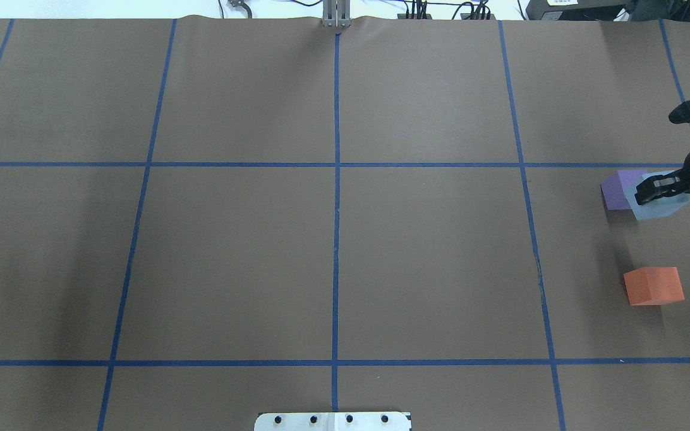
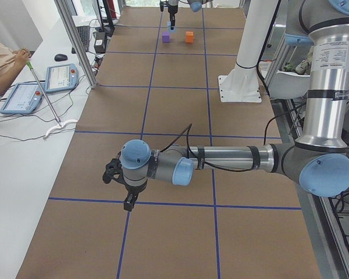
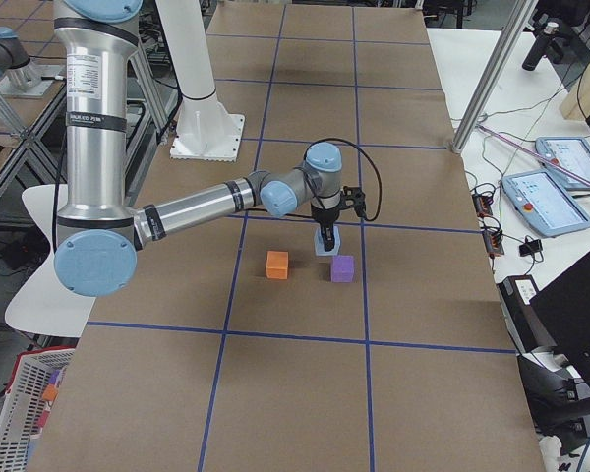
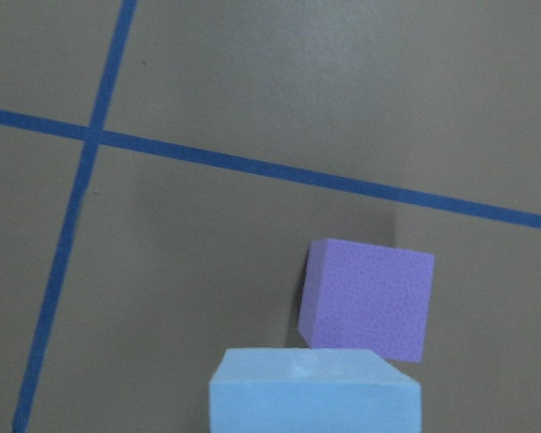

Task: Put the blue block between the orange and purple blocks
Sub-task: 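Carry the light blue cube with the right gripper toward the purple cube, then lower the light blue cube between the purple and orange cubes, open right gripper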

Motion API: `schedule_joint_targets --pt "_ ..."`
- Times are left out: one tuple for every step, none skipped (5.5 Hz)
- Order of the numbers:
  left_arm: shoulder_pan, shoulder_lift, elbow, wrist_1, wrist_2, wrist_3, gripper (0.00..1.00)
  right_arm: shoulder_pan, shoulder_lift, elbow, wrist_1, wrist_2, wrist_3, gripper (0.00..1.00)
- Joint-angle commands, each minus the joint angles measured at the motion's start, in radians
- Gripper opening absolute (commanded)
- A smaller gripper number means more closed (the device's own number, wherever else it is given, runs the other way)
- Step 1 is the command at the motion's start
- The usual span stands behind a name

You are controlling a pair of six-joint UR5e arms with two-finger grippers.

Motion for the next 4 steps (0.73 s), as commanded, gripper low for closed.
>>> schedule_joint_targets --pt "0.001 0.005 -0.002 -0.009 -0.002 0.0 1.0 -0.017 -0.066 -0.089 0.259 -0.007 0.175 0.36" --pt "0.001 0.007 -0.002 -0.015 -0.002 0.0 1.0 -0.083 -0.067 -0.089 0.27 -0.065 0.255 0.36" --pt "0.001 0.007 -0.002 -0.016 -0.002 0.0 1.0 -0.17 -0.078 -0.089 0.28 -0.167 0.309 0.37" --pt "0.001 0.007 -0.002 -0.016 -0.002 0.0 1.0 -0.183 -0.096 -0.089 0.281 -0.177 0.308 0.41"
